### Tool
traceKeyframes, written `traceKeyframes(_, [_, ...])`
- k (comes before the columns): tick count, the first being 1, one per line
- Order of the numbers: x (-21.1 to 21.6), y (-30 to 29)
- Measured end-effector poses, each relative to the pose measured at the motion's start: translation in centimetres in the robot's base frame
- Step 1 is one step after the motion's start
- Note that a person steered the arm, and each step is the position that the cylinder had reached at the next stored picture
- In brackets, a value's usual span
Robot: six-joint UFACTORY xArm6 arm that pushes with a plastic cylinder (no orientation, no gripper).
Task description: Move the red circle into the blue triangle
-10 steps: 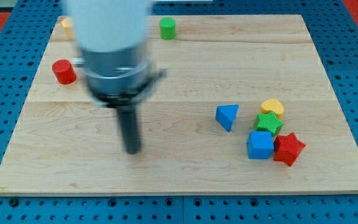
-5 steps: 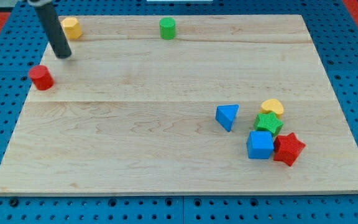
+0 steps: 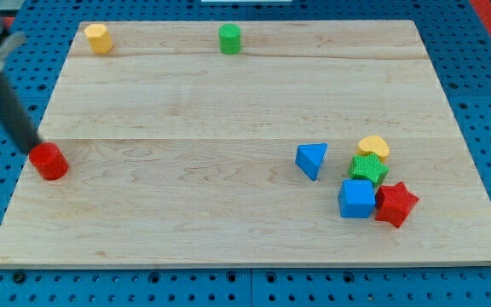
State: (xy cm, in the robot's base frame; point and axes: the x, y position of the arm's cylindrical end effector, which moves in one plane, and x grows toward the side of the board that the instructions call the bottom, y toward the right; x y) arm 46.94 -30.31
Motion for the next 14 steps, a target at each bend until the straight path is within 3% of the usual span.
traceKeyframes(1, [1.5, 0.7])
traceKeyframes(2, [5.8, 6.2])
traceKeyframes(3, [1.6, 6.0])
traceKeyframes(5, [-0.3, 18.8])
traceKeyframes(6, [3.0, 20.6])
traceKeyframes(8, [4.2, 7.4])
traceKeyframes(9, [9.0, 8.6])
traceKeyframes(10, [6.2, 19.2])
traceKeyframes(11, [5.4, 22.4])
traceKeyframes(12, [6.6, 15.9])
traceKeyframes(13, [1.8, 18.9])
traceKeyframes(14, [2.0, 29.4])
